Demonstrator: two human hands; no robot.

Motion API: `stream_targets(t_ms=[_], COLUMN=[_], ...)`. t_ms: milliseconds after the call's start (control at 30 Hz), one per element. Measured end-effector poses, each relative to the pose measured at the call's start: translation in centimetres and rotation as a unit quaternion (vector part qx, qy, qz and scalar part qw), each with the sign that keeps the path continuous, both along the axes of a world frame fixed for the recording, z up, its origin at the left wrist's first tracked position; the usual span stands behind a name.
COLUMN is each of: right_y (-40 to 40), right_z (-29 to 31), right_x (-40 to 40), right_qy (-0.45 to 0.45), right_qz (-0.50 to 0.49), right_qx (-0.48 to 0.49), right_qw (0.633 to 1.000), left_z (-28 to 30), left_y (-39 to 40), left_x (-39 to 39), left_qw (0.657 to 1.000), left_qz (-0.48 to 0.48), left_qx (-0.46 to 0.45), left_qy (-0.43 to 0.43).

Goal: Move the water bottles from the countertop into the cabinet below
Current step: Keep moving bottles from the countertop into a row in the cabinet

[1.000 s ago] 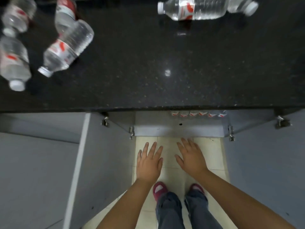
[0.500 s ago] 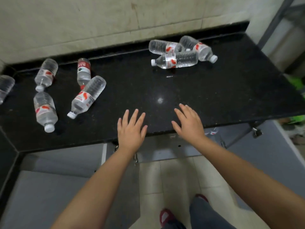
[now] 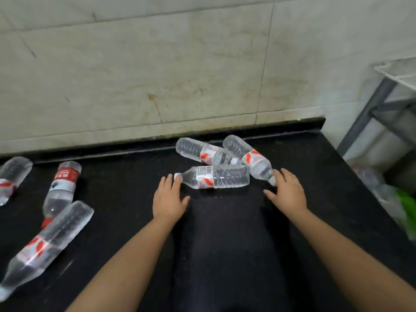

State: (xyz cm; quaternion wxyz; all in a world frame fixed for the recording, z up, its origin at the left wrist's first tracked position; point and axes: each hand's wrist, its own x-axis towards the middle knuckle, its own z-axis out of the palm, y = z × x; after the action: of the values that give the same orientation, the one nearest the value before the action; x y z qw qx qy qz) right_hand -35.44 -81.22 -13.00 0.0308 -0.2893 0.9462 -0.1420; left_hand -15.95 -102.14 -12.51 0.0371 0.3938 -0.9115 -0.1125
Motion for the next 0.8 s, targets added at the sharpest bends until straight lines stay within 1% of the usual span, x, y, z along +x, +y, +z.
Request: stream_targets(t_ms=[133,233,300,400,500,567,633,733,800], right_y=[-2.1,-2.8,-3.0,-3.2,-3.0,-2.6,-1.5,1.3,3.6], right_z=[-2.3,-4.0,-5.0,-5.1,-4.7,-4.4,-3.8,-2.4,-1.3], right_x=[-4.2,-4.8,-4.9,-5.0,-4.3,-3.1,-1.3,2.6,5.6], right_qy=[-0.069,-0.090,-0.084,-0.068,-0.059,-0.053,-0.036,0.034,0.086], right_qz=[-0.002,-0.017,-0.023,-0.020,-0.016,-0.028,-0.043,-0.026,-0.008], right_qx=[-0.060,-0.125,-0.162,-0.178,-0.176,-0.181,-0.193,-0.196,-0.194], right_qw=[0.996,0.988,0.983,0.981,0.982,0.982,0.980,0.980,0.977], left_z=[-1.3,-2.3,-2.7,-2.2,-1.0,-0.6,-0.4,-0.3,0.1], left_y=[-4.1,-5.9,-6.5,-6.3,-4.2,-2.0,0.4,4.1,6.4], left_x=[-4.4,-5.6,-5.6,-5.3,-3.4,-1.4,1.0,5.0,8.2], left_qw=[0.999,0.994,0.990,0.985,0.980,0.980,0.981,0.986,0.987], left_qz=[-0.018,-0.051,-0.080,-0.116,-0.126,-0.116,-0.102,-0.065,-0.060], left_qx=[0.018,0.074,0.075,0.052,0.087,0.127,0.151,0.149,0.120], left_qy=[-0.042,-0.068,-0.089,-0.116,-0.124,-0.103,-0.059,0.038,0.093])
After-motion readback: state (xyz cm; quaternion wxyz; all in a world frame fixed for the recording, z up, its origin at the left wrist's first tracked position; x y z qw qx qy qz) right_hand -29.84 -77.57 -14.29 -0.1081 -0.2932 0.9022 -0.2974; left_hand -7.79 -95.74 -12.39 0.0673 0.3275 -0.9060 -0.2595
